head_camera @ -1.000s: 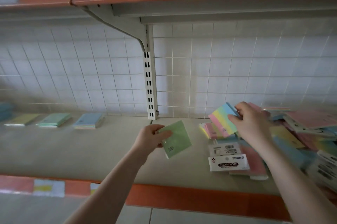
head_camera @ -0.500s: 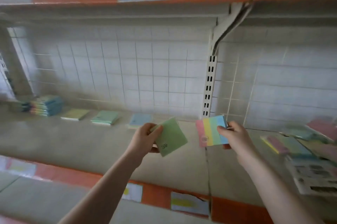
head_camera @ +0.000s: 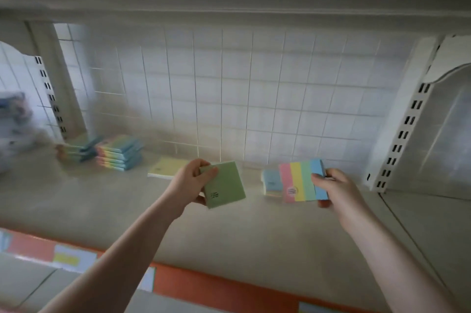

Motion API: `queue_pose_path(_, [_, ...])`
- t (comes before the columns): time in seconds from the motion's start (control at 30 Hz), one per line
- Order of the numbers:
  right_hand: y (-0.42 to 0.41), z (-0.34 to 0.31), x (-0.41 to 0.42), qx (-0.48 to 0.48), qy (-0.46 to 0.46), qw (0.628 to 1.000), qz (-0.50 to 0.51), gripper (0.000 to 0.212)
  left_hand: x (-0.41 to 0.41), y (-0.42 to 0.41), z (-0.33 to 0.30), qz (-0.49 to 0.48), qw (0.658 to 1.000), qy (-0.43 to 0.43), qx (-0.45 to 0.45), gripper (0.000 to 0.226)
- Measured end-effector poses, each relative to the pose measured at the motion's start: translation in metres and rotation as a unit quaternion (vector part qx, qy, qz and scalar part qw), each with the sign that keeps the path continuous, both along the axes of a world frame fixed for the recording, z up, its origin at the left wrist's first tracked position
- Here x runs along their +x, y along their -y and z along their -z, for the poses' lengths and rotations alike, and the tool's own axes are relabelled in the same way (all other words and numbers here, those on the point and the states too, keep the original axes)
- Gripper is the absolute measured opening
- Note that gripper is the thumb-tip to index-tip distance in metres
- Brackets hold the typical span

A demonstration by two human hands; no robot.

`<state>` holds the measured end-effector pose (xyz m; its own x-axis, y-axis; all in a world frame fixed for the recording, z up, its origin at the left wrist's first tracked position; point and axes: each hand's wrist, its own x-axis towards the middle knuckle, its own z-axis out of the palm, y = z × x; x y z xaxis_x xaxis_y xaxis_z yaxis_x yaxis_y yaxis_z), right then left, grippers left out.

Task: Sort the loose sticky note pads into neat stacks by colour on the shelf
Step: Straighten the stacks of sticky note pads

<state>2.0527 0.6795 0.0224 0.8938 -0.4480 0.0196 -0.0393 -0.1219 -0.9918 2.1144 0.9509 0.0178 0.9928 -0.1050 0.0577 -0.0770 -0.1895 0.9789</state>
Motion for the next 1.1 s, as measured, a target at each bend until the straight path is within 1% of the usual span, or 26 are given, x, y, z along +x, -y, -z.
queue_pose_path(0.07, [-0.008,-0.003,0.009,-0.003,0.000,1.000,0.001,0.010,0.015,-0.007,-0.006,-0.005,1.000,-0.002,-0.007,0.011])
queue_pose_path(0.13, [-0.013,-0.005,0.018,-0.007,-0.001,1.000,-0.004,0.009,0.030,-0.010,-0.010,-0.004,1.000,-0.005,0.002,0.009])
queue_pose_path(0.23, [-0.018,-0.008,0.030,-0.007,0.001,1.000,-0.009,0.002,0.053,-0.012,-0.011,0.005,1.000,-0.012,0.027,0.006])
queue_pose_path(0.5, [-0.026,-0.004,0.057,0.006,0.004,1.000,-0.024,0.004,0.101,-0.001,-0.007,0.036,0.993,-0.014,0.114,0.009])
queue_pose_path(0.6, [-0.027,0.000,0.061,0.016,0.003,1.000,-0.026,0.004,0.113,-0.001,-0.002,0.043,0.984,0.007,0.172,0.009])
queue_pose_path(0.77, [-0.025,0.007,0.064,0.020,-0.004,0.999,-0.031,0.003,0.124,0.003,0.010,0.001,0.973,0.057,0.224,0.012])
queue_pose_path(0.9, [-0.023,0.011,0.065,0.016,-0.008,0.999,-0.032,0.005,0.126,0.010,0.013,-0.026,0.965,0.085,0.248,0.019])
queue_pose_path(1.03, [-0.022,0.011,0.064,0.016,0.000,0.999,-0.034,0.002,0.126,0.017,0.015,-0.043,0.958,0.114,0.261,0.023])
queue_pose_path(1.1, [-0.023,0.010,0.063,0.019,0.002,0.999,-0.034,0.005,0.126,0.018,0.020,-0.045,0.953,0.119,0.275,0.023])
